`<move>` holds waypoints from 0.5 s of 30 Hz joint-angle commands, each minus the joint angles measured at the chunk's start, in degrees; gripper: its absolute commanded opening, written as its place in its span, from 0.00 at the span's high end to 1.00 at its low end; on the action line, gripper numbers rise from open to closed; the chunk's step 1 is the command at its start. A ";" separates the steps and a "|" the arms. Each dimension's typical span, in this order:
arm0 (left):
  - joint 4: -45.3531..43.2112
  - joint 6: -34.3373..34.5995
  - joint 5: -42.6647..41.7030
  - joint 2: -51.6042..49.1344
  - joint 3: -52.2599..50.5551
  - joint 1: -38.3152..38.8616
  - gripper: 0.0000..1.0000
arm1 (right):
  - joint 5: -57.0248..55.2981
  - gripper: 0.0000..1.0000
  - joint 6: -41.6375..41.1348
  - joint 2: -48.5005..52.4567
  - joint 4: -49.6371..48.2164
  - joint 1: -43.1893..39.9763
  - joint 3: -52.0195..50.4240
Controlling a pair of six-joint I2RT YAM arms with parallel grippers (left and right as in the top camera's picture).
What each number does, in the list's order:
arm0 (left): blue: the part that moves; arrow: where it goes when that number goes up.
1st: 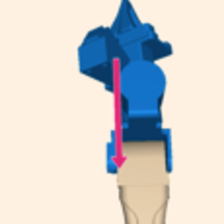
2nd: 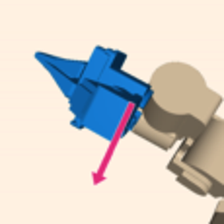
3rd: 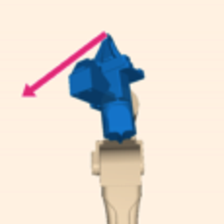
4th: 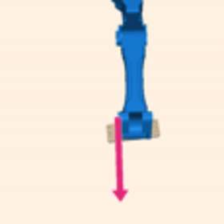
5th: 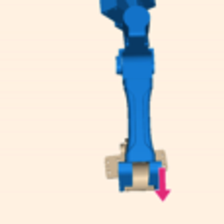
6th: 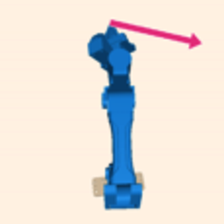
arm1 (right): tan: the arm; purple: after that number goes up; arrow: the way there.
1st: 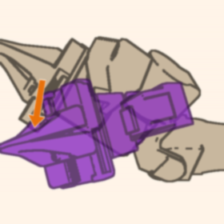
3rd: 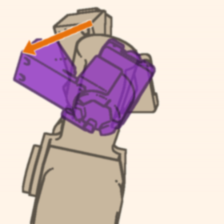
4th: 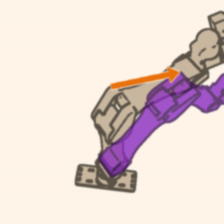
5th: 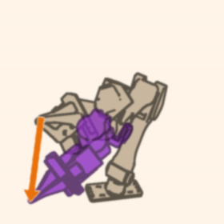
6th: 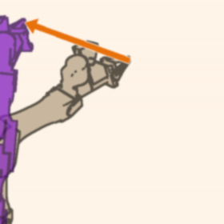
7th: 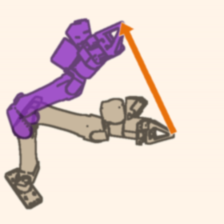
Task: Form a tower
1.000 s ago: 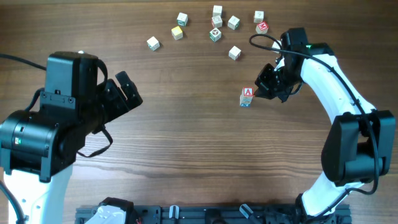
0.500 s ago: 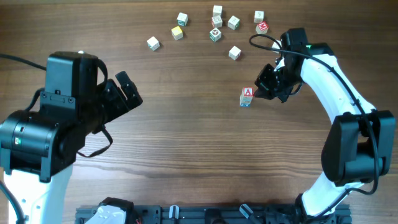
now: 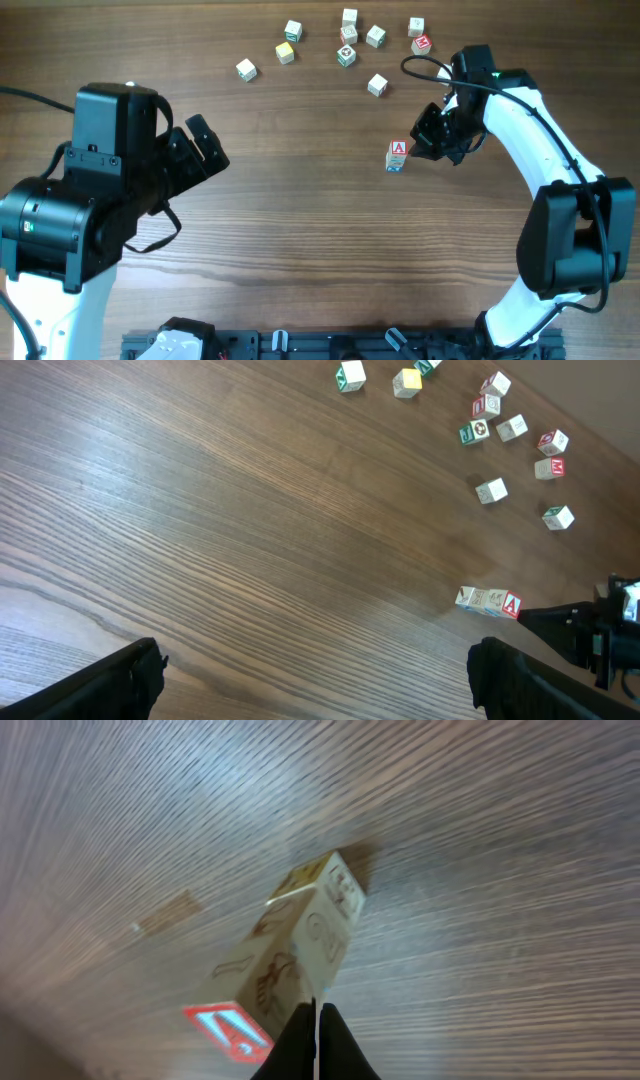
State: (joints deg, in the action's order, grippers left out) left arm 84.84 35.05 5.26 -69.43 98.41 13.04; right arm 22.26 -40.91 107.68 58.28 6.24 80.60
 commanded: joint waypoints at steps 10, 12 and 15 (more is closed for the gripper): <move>-0.13 0.13 0.79 0.02 0.07 0.26 0.00 | -15.21 0.96 8.22 -9.84 9.66 -4.20 13.64; -0.13 0.11 0.79 0.02 0.07 0.26 0.00 | -16.72 0.96 9.44 -14.43 12.39 -4.20 16.39; -0.13 0.13 0.79 0.02 0.07 0.24 0.00 | -16.74 0.59 10.97 -25.33 16.20 -4.20 16.92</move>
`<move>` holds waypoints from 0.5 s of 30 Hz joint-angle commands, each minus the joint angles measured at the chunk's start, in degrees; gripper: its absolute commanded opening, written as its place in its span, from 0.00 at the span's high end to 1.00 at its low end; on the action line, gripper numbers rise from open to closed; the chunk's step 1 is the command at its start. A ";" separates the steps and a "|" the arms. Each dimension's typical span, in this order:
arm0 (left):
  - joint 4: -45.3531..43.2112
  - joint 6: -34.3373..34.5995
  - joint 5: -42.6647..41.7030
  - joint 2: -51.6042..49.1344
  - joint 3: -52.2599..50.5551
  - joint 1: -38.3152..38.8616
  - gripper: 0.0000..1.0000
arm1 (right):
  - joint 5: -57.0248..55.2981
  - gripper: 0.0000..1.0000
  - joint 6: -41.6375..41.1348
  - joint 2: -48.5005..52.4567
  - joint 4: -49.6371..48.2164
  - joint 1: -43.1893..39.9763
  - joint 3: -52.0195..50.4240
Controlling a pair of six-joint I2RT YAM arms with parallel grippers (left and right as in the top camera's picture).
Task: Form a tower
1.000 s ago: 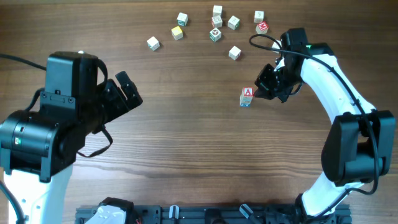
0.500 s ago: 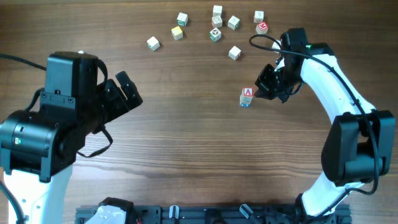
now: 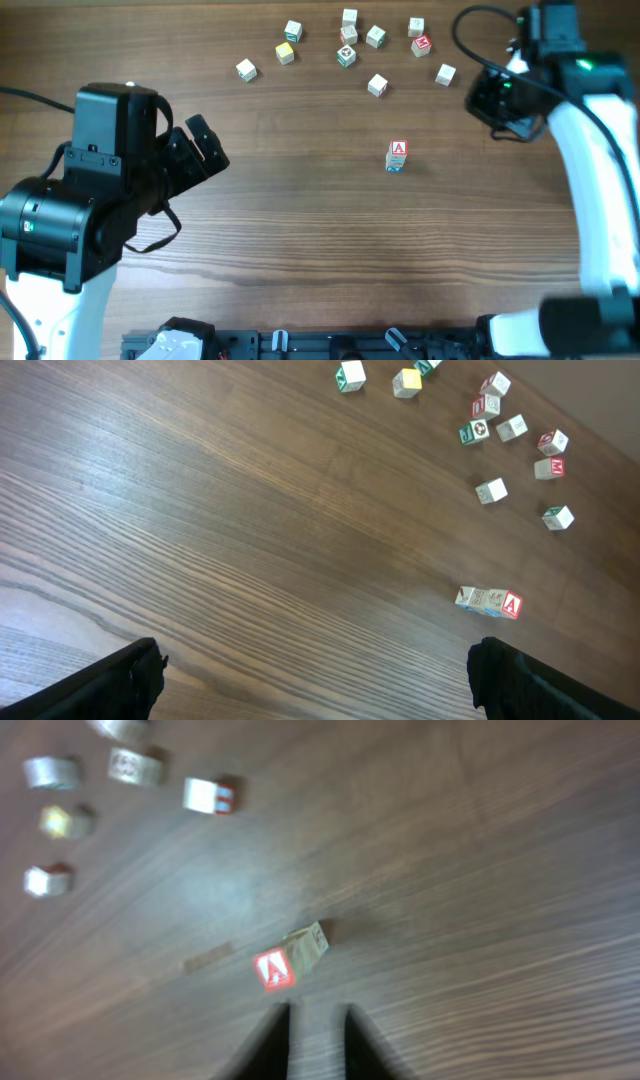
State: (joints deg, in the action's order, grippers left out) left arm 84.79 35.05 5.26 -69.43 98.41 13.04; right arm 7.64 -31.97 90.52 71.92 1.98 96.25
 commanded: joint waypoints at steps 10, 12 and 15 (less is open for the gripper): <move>-0.09 0.13 0.79 0.02 0.07 0.24 0.00 | -4.24 0.00 1.99 -27.04 10.47 0.07 1.25; -0.09 0.13 0.79 0.02 0.07 0.26 0.00 | -4.26 0.00 2.01 -29.14 12.85 0.07 1.25; -0.09 0.13 0.79 0.02 0.07 0.26 0.00 | -5.18 0.00 1.97 -30.75 14.58 0.66 1.25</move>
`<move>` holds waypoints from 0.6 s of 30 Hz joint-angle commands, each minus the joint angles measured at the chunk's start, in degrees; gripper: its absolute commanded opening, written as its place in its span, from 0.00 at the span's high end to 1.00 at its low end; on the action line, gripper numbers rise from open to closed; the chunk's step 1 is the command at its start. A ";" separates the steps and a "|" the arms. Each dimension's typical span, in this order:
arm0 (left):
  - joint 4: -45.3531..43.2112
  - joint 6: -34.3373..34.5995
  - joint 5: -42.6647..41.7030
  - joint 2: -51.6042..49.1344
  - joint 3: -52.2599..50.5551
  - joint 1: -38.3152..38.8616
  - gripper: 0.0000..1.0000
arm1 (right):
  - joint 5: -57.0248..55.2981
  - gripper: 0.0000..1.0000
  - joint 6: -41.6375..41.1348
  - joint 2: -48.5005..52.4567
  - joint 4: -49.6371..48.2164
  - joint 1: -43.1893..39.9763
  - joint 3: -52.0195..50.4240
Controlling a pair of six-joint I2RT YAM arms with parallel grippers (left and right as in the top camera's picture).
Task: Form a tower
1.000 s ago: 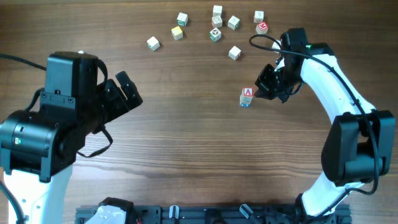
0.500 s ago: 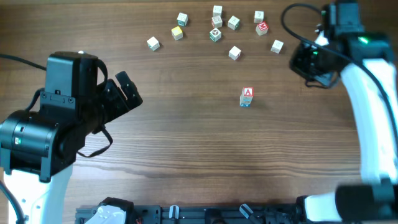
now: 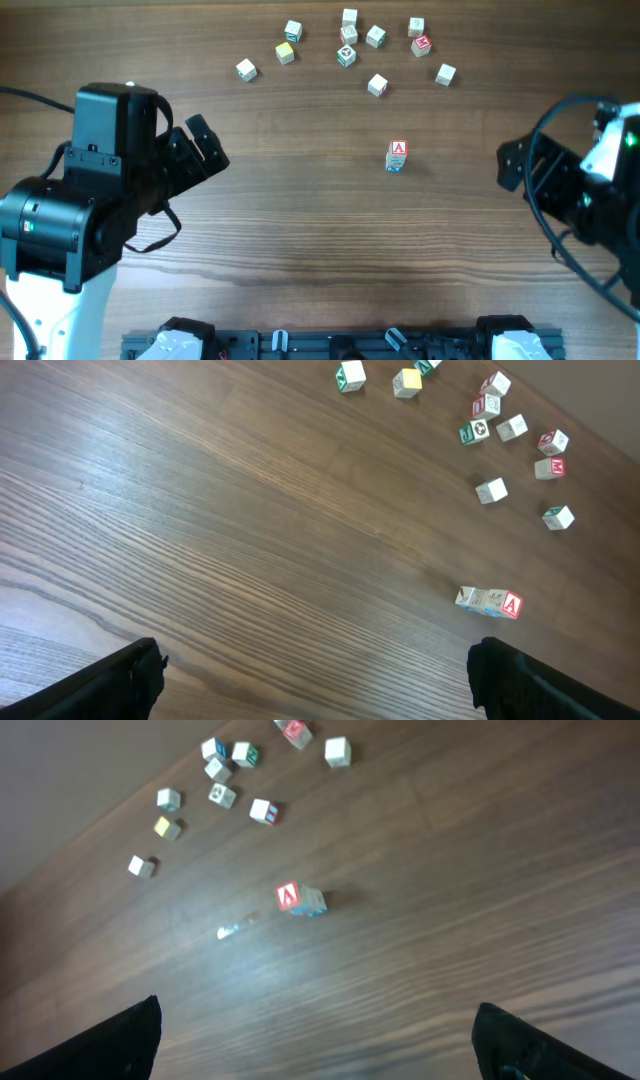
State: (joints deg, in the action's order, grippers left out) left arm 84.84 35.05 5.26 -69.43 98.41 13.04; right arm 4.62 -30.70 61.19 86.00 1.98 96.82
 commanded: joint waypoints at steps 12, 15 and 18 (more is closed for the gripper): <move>-0.13 0.13 0.79 0.02 0.07 0.24 0.00 | -13.46 0.00 0.79 -9.99 -9.68 1.18 -0.44; -0.13 0.13 0.79 0.02 0.07 0.26 0.00 | -13.70 0.00 5.86 -15.56 -15.74 1.18 -2.38; -0.13 0.13 0.79 0.02 0.07 0.26 0.00 | -12.72 0.00 14.99 -22.03 -24.11 1.16 -7.63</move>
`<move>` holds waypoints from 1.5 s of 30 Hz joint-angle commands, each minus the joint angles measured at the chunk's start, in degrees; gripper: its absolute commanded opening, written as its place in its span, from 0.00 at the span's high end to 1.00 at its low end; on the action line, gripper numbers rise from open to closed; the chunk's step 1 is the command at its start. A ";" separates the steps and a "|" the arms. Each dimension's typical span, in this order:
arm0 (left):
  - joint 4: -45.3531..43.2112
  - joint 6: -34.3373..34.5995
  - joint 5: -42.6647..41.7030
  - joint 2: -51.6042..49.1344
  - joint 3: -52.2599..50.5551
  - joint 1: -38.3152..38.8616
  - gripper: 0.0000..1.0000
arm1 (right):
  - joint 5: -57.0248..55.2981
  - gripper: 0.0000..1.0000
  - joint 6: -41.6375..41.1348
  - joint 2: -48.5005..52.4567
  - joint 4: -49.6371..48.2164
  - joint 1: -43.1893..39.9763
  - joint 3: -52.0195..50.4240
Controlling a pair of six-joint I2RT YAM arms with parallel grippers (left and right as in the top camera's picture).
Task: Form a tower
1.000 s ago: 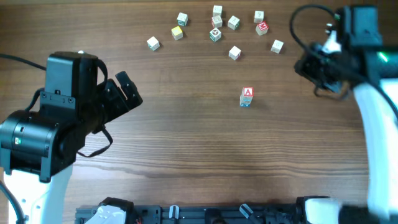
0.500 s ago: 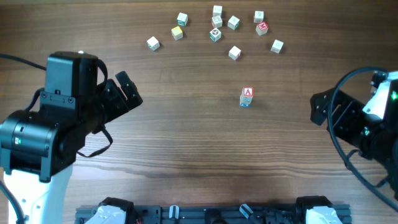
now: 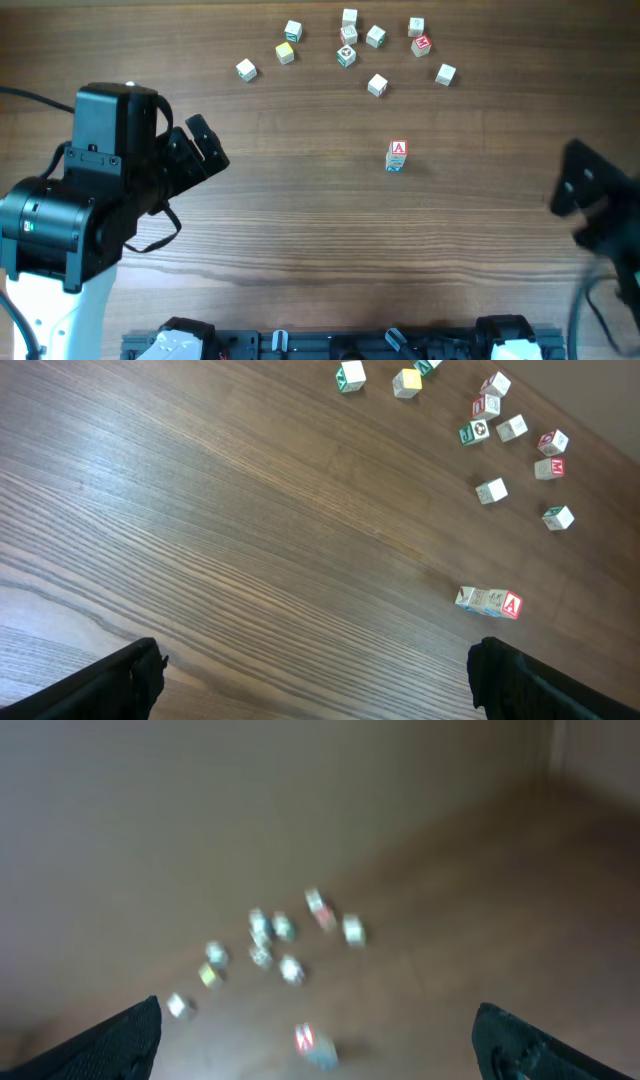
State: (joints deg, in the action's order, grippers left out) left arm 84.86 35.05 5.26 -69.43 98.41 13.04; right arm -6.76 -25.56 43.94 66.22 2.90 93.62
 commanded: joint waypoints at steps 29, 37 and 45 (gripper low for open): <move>-0.15 0.13 0.79 0.02 0.07 0.24 0.00 | 10.54 0.00 16.13 -43.76 -73.18 -4.00 -93.33; -0.15 0.13 0.79 0.02 0.07 0.26 0.00 | 10.71 0.00 16.52 -43.76 -66.27 -4.00 -93.31; -0.15 0.13 0.79 0.02 0.07 0.26 0.00 | 10.73 0.00 16.52 -43.67 -66.29 -4.00 -93.31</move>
State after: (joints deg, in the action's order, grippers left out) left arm 84.84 35.05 5.26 -69.43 98.41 13.04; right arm 3.01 -8.32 1.08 0.12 -0.82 0.36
